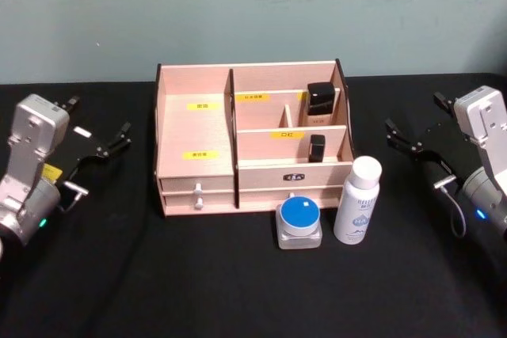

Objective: Pick up the facial cleanser and watermelon frost from the table and place them into the tiered storage box.

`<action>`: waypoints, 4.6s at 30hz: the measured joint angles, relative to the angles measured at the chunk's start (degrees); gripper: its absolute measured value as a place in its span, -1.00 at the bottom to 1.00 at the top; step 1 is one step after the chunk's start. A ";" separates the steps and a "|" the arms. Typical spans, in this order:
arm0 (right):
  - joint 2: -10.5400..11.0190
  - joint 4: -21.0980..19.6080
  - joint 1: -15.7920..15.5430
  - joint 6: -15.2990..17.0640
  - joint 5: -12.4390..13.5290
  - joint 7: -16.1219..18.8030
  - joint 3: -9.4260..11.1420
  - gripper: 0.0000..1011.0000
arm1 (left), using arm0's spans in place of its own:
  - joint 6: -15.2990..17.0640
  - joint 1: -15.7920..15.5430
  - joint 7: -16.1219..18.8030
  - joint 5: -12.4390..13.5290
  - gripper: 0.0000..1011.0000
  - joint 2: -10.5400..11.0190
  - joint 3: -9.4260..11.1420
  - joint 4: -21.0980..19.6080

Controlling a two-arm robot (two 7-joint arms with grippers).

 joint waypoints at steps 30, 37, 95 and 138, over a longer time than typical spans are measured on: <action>1.66 -4.39 -3.97 0.50 2.11 2.93 3.75 0.98 | 0.00 0.00 0.00 0.00 0.98 0.00 0.00 0.00; 5.58 -14.28 -10.24 1.95 4.04 5.43 6.59 0.98 | 0.00 0.00 0.00 0.00 0.98 0.00 0.00 0.00; 6.22 -27.43 -28.74 2.86 8.32 15.67 14.98 0.98 | 0.00 0.00 0.00 0.00 0.98 0.00 0.00 0.00; -4.14 -13.77 -17.57 5.79 6.65 25.06 11.78 0.98 | 0.00 0.00 0.00 0.00 0.98 0.00 0.00 0.00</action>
